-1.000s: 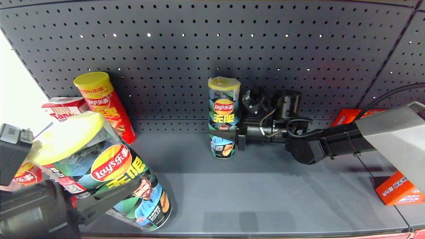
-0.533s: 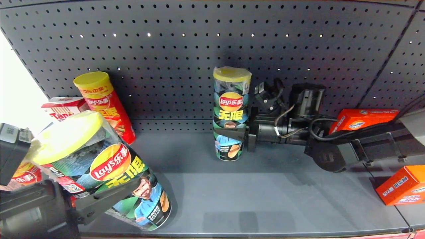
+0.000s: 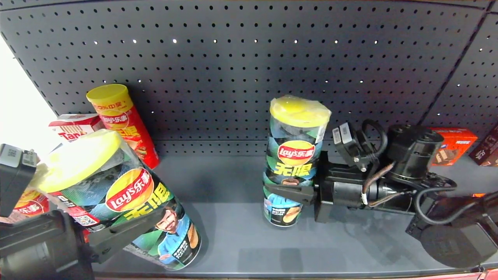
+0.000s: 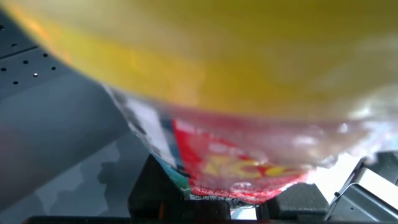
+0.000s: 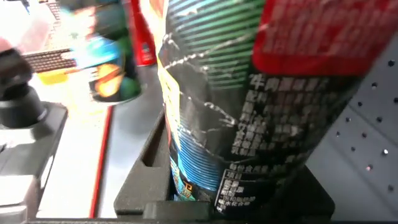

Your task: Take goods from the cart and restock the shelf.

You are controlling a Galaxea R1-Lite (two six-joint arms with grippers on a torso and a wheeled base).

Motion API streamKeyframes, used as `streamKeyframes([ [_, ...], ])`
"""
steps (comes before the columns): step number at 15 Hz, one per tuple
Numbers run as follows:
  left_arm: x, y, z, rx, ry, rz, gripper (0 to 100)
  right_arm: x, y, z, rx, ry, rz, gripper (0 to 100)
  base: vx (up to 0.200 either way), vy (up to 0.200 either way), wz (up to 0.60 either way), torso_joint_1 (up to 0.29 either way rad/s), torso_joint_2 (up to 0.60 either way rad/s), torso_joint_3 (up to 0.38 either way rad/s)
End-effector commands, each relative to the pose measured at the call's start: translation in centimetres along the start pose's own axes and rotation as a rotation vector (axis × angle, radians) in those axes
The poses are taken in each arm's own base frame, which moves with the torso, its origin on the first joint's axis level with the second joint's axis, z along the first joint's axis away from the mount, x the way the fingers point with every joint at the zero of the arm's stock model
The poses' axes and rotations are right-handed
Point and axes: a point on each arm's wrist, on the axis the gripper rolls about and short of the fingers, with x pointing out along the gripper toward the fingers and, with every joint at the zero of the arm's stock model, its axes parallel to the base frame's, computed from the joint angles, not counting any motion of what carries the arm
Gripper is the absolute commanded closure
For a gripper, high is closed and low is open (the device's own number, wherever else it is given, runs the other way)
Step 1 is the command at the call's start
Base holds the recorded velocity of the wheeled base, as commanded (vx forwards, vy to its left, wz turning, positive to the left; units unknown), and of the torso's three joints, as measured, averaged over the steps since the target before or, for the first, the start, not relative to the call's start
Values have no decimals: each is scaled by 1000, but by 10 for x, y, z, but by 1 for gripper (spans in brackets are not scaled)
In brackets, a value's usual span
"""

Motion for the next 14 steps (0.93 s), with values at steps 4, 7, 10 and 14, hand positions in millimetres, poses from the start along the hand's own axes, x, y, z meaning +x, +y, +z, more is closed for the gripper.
streamKeyframes([
  [4,0,0,0,0,-2,3,100,-19,26,-24,37,38,14,100,0,0,0,0,0,0],
  [7,1,1,0,-1,3,3,100,-15,26,-36,36,36,17,100,0,0,0,0,0,0],
  [10,1,1,0,-2,4,5,100,-11,28,-39,41,39,30,100,0,0,0,0,0,0],
  [14,1,1,-1,-3,7,3,100,-8,28,-43,45,43,37,100,0,0,0,0,0,0],
])
